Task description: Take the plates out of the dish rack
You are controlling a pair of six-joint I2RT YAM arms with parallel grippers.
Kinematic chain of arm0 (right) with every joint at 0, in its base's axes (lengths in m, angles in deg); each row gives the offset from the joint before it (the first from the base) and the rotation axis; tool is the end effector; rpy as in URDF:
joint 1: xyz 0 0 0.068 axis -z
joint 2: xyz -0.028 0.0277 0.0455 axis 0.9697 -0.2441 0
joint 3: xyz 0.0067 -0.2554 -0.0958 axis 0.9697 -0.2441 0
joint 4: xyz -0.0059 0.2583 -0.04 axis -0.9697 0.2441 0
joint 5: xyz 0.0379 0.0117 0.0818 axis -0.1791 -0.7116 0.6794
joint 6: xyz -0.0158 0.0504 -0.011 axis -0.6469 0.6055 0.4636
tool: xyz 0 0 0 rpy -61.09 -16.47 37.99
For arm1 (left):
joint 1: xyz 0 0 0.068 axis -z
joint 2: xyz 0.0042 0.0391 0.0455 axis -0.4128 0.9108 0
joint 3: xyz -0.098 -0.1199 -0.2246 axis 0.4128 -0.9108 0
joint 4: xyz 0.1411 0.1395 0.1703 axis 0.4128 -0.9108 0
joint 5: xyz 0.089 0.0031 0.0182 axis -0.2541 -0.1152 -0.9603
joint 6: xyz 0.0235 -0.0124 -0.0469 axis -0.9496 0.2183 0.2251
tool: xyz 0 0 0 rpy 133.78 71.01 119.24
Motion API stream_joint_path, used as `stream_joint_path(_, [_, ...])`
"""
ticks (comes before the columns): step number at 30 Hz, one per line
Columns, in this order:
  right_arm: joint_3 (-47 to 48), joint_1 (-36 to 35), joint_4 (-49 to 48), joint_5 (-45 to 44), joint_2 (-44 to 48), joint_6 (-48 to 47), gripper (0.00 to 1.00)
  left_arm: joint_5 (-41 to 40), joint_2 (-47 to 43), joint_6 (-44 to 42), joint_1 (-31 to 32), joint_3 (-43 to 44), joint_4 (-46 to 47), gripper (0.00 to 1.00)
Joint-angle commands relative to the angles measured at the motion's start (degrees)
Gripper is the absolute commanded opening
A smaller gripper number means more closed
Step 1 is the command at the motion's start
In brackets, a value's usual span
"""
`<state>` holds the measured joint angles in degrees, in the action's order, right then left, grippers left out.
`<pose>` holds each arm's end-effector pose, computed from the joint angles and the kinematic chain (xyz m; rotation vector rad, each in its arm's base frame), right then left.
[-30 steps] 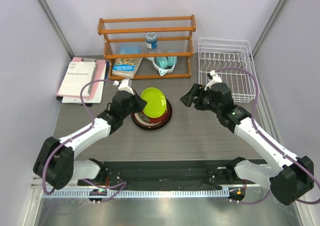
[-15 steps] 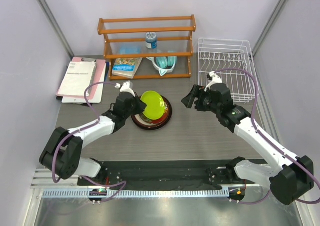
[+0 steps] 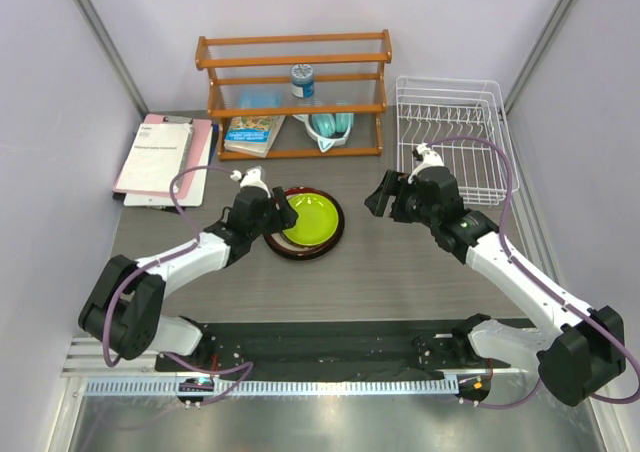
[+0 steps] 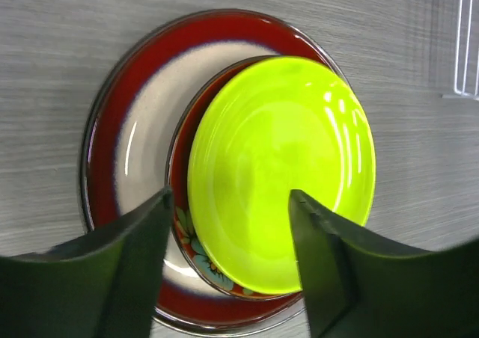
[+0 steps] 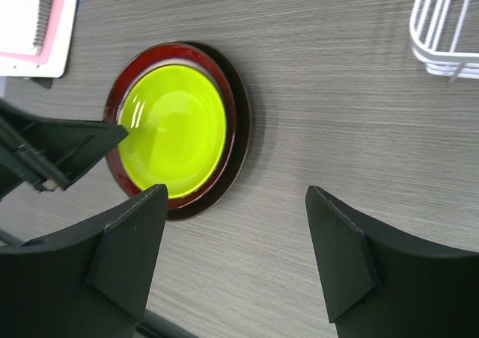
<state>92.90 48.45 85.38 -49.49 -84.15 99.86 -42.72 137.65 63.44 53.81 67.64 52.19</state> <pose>0.2192 0.1146 0.2929 0.0551 2.1489 0.6356 0.2506 -0.1367 0.1951 -0.2659 2.2008 -0.5648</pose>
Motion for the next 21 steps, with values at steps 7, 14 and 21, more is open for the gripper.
stream_joint_path(7, [0.05,0.0,0.79,-16.22,2.13,-4.76,0.87,-6.76,-10.16,-5.46,-0.34,4.23,-13.25,1.0])
stream_joint_path(14, [-0.13,0.08,0.01,-35.23,3.11,-11.79,1.0,-16.34,-20.88,-13.37,-0.25,10.73,-23.8,0.99])
stream_joint_path(21, [-5.21,0.0,-13.43,-48.07,1.08,-20.67,1.0,-25.31,-30.29,-17.77,-0.25,9.51,-24.87,0.99])
